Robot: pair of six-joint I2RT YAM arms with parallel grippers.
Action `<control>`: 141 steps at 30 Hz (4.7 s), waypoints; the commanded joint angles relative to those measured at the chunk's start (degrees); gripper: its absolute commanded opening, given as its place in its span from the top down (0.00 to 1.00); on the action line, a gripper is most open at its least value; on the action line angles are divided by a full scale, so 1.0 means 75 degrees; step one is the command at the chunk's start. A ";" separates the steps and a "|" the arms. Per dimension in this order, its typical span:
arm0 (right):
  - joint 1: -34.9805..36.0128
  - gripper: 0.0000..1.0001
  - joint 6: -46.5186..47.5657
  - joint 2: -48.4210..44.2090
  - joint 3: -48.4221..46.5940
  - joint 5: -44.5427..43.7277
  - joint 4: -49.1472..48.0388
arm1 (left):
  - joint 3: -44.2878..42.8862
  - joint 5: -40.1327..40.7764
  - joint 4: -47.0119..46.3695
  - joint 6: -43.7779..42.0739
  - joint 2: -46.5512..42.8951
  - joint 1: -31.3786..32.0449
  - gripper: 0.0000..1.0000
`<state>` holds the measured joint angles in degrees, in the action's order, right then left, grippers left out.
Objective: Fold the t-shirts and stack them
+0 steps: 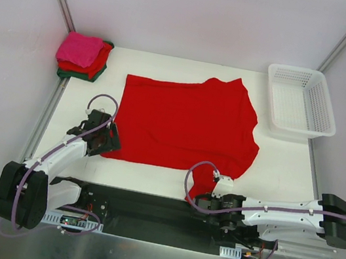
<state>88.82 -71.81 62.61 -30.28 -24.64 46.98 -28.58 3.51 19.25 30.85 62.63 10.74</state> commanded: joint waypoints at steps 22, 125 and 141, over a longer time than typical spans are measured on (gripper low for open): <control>0.0064 0.99 -0.0011 0.0054 -0.1060 -0.0827 0.1271 | -0.0045 -0.0326 0.0352 0.0234 -0.0229 -0.0108 0.74; -0.4905 0.48 0.4525 -0.1819 -0.1906 -0.0911 0.0475 | -0.3514 0.0282 0.1161 -0.0293 0.1270 -0.1362 1.00; -0.7653 0.43 0.5225 -0.3578 0.0451 0.1807 -0.0720 | -0.3397 0.0224 0.1055 -0.0305 0.1341 -0.1362 1.00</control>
<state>38.33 -37.54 36.64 -28.01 -18.35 46.85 -53.76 4.99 28.16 28.99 72.73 1.02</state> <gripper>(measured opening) 0.568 0.006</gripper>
